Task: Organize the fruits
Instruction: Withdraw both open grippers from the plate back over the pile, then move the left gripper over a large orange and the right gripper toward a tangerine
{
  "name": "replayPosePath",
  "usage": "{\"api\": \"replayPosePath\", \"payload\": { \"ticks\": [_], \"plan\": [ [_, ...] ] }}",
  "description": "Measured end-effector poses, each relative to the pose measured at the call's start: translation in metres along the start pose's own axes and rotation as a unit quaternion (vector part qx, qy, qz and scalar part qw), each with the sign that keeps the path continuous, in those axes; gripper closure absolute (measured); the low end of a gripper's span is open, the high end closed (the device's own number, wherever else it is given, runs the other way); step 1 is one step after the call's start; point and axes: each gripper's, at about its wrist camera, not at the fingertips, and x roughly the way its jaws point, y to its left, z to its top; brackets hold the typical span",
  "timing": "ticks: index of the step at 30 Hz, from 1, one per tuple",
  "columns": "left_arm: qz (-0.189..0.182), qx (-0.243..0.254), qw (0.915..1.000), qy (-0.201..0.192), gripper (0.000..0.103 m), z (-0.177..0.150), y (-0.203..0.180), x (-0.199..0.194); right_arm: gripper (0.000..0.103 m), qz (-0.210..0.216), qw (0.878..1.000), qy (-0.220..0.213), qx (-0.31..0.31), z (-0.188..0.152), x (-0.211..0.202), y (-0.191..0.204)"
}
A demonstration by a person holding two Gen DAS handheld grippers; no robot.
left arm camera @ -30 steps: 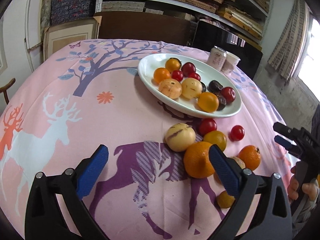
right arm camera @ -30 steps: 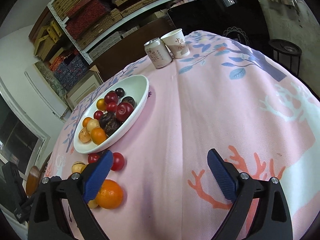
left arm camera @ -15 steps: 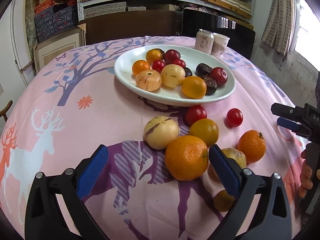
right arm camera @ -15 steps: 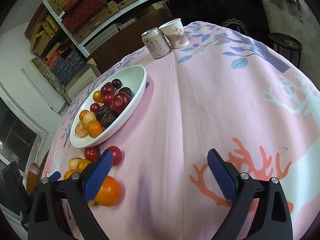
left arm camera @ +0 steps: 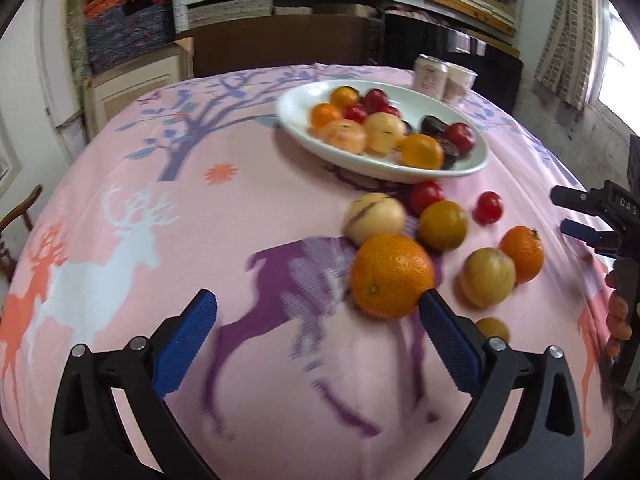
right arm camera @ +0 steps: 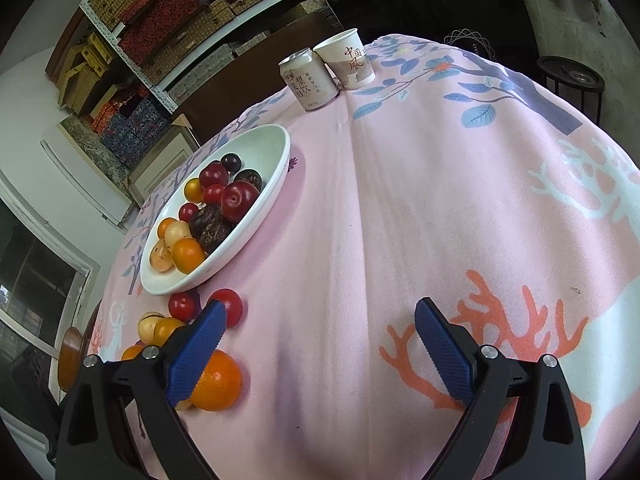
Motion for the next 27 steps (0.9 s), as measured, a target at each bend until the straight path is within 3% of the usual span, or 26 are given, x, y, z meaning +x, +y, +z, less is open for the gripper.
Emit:
{"api": "replayPosePath", "payload": {
  "ticks": [3, 7, 17, 27],
  "plan": [
    [0.042, -0.038, 0.9983, -0.010, 0.004, -0.007, 0.024, -0.011, 0.007, 0.005, 1.000, 0.002, 0.001, -0.001, -0.001, 0.000],
    [-0.006, -0.092, 0.9951, -0.035, 0.004, -0.008, 0.044, -0.023, 0.007, 0.006, 1.000, 0.002, -0.001, -0.001, -0.001, 0.001],
    [0.049, 0.014, 0.9985, -0.019, 0.004, -0.006, 0.004, -0.004, 0.007, 0.001, 1.000, 0.006, -0.003, -0.001, 0.001, 0.001],
    [0.006, -0.013, 0.9999, 0.005, 0.004, 0.001, 0.013, 0.013, 0.006, -0.009, 1.000, 0.008, -0.013, -0.003, 0.003, 0.004]
  ]
}}
